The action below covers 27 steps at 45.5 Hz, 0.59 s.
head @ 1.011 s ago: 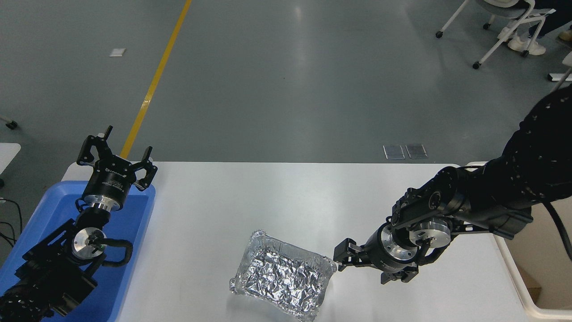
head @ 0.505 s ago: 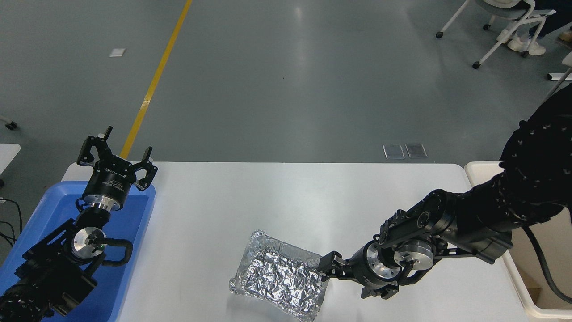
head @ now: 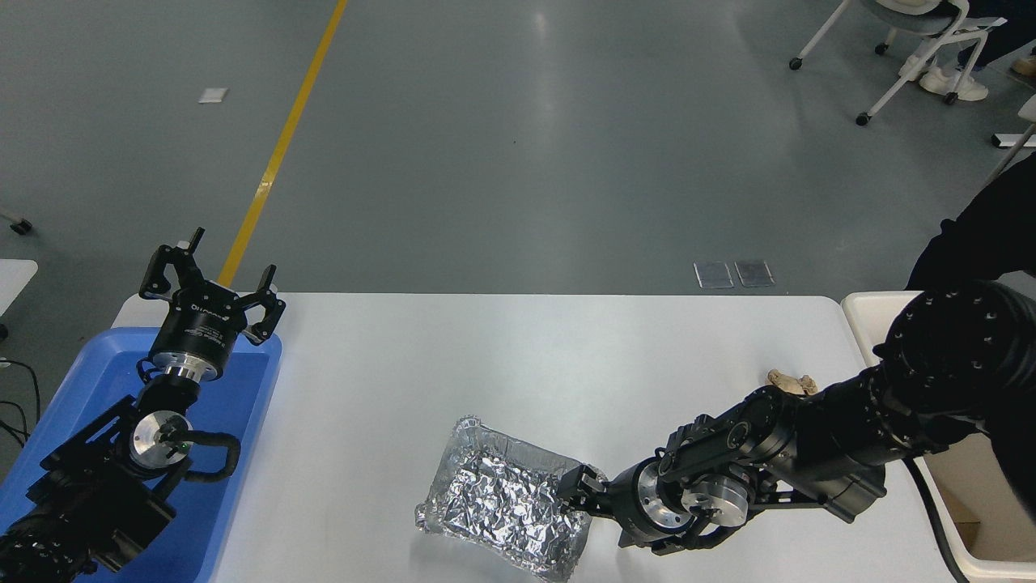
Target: Pick up foil plate and place in dustbin
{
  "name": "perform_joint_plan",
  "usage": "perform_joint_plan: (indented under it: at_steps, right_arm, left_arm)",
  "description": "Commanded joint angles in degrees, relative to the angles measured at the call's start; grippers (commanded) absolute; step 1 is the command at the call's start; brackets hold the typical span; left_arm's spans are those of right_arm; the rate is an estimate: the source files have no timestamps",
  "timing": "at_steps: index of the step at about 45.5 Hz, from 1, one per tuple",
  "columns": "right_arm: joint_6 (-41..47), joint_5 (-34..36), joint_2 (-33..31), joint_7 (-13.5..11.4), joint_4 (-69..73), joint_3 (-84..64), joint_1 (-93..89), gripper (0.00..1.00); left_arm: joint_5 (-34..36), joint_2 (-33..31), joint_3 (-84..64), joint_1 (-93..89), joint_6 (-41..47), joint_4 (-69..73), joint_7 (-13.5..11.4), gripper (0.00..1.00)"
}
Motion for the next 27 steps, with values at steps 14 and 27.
perform_joint_plan:
  at_steps: [14, 27]
  right_arm:
    - [-2.2, -3.5, 0.3, 0.2, 0.4, -0.1, -0.4, 0.00]
    - [-1.7, -3.3, 0.3, 0.1, 1.3, -2.6, 4.1, 0.00]
  left_arm:
    - [0.1, 0.0, 0.0, 0.0, 0.0, 0.0, 0.0, 0.99]
    - [0.1, 0.0, 0.0, 0.0, 0.0, 0.0, 0.0, 0.99]
